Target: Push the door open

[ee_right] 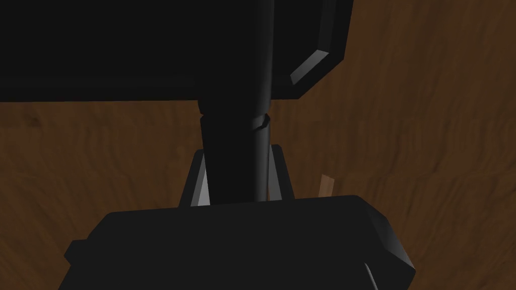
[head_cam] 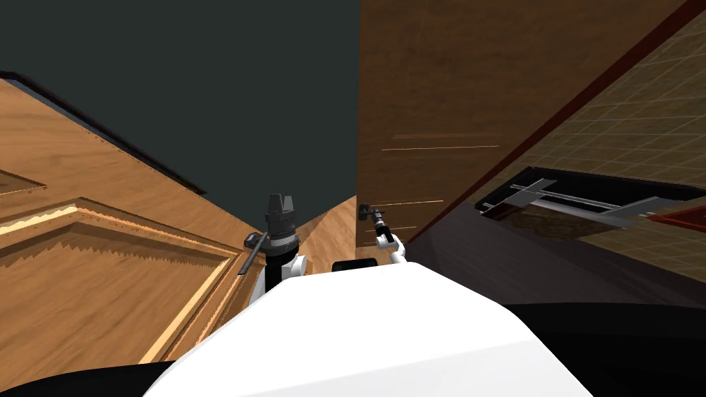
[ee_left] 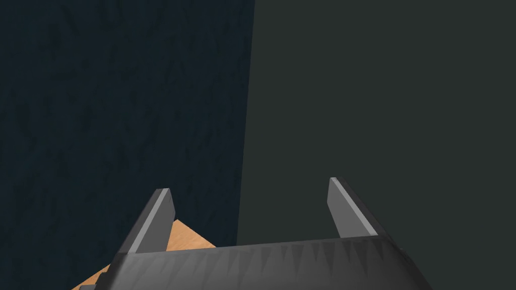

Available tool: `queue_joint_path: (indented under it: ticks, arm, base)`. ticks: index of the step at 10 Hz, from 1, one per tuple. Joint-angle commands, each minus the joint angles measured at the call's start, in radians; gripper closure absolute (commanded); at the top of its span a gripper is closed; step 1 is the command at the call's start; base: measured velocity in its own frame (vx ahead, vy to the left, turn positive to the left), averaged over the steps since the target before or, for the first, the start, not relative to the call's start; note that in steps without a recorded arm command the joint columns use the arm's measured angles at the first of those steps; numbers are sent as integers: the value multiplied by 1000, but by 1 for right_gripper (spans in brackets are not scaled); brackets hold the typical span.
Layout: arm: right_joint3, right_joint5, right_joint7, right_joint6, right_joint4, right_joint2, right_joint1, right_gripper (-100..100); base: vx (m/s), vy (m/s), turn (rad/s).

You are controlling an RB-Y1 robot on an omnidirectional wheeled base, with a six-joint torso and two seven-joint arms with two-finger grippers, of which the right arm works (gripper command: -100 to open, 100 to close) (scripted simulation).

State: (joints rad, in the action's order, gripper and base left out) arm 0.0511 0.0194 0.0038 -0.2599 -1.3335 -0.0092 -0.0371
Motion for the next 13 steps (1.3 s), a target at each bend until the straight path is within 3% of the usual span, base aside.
queue_joint_path:
  ticks: [1,6,13]
  arm:
    - [-8,-13,18,-2,-16,-15,-8,100]
    - [23,-57,64,-3,-43,-31,-37,100]
    - [59,-110,120,-4,-75,-26,-71,100]
  base:
    - [196,34,-173]
    - [195,55,-215]
    - [136,60,-192]
